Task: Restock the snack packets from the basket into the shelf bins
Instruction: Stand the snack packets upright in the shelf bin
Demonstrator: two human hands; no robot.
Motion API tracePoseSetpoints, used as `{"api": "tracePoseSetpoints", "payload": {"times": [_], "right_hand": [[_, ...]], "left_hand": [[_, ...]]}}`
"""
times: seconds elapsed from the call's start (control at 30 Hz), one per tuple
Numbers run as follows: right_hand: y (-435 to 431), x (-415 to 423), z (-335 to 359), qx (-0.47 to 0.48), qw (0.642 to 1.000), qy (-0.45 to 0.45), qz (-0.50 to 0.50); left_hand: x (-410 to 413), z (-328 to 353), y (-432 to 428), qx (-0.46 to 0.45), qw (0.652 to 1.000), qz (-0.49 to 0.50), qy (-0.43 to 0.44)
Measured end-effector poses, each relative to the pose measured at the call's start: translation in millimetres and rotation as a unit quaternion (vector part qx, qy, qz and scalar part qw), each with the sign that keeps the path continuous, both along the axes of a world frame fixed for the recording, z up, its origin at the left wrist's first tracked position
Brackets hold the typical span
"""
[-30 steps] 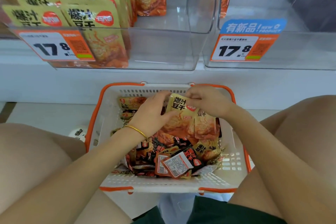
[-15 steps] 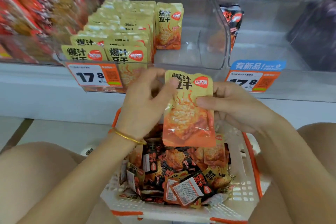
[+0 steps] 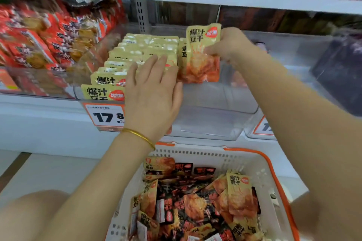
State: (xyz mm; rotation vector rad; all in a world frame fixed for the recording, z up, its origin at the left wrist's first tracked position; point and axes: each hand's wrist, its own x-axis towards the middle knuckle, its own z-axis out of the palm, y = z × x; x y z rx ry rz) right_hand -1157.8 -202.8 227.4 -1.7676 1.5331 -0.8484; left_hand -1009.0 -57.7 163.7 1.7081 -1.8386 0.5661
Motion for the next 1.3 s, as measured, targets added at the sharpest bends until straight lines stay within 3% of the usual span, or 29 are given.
{"api": "tracePoseSetpoints", "payload": {"times": [0.2,0.4,0.63,0.77,0.83,0.93,1.03,1.17,1.23,1.3], "right_hand": [[-41.7,26.0,-50.8,0.037,0.988,0.132,-0.068],[-64.4,32.0,-79.2,0.035,0.981,0.131,-0.141],[-73.1,48.0,-93.7,0.057,0.985,0.078,-0.141],[-73.3,49.8,-93.3,0.096,0.979,0.117,-0.135],[-72.1,47.8,-87.9,0.07,0.974,0.165,-0.136],[-58.9,42.6,-66.5,0.037,0.979,0.168,-0.105],[-2.3,25.4,-32.7,0.014,0.997,0.046,-0.066],[117.3,-20.7,-3.5,-0.048,0.995,-0.065,0.065],[161.0,-51.1,-9.4,-0.009,0.989,-0.089,0.121],[181.4,-77.4,-35.9,0.095,0.979,-0.062,0.168]], "left_hand": [[-4.5,-13.7,-7.3,-0.008,1.0,0.005,-0.02],[-4.0,-16.7,-9.9,-0.015,0.999,0.008,-0.033],[-9.5,-18.4,-12.8,-0.035,0.999,0.015,-0.011],[-10.0,-16.4,-9.5,-0.035,0.999,0.003,-0.007],[-12.8,-14.8,-7.2,-0.044,0.999,-0.008,-0.002],[-19.2,-13.0,-3.0,-0.087,0.995,-0.041,0.009],[-27.5,-15.6,7.9,-0.139,0.986,-0.092,0.004],[-36.0,-30.2,30.3,-0.193,0.962,-0.192,-0.027],[-39.7,-44.3,43.9,-0.173,0.954,-0.239,-0.046],[-45.4,-62.3,53.5,-0.116,0.953,-0.273,-0.066]]}}
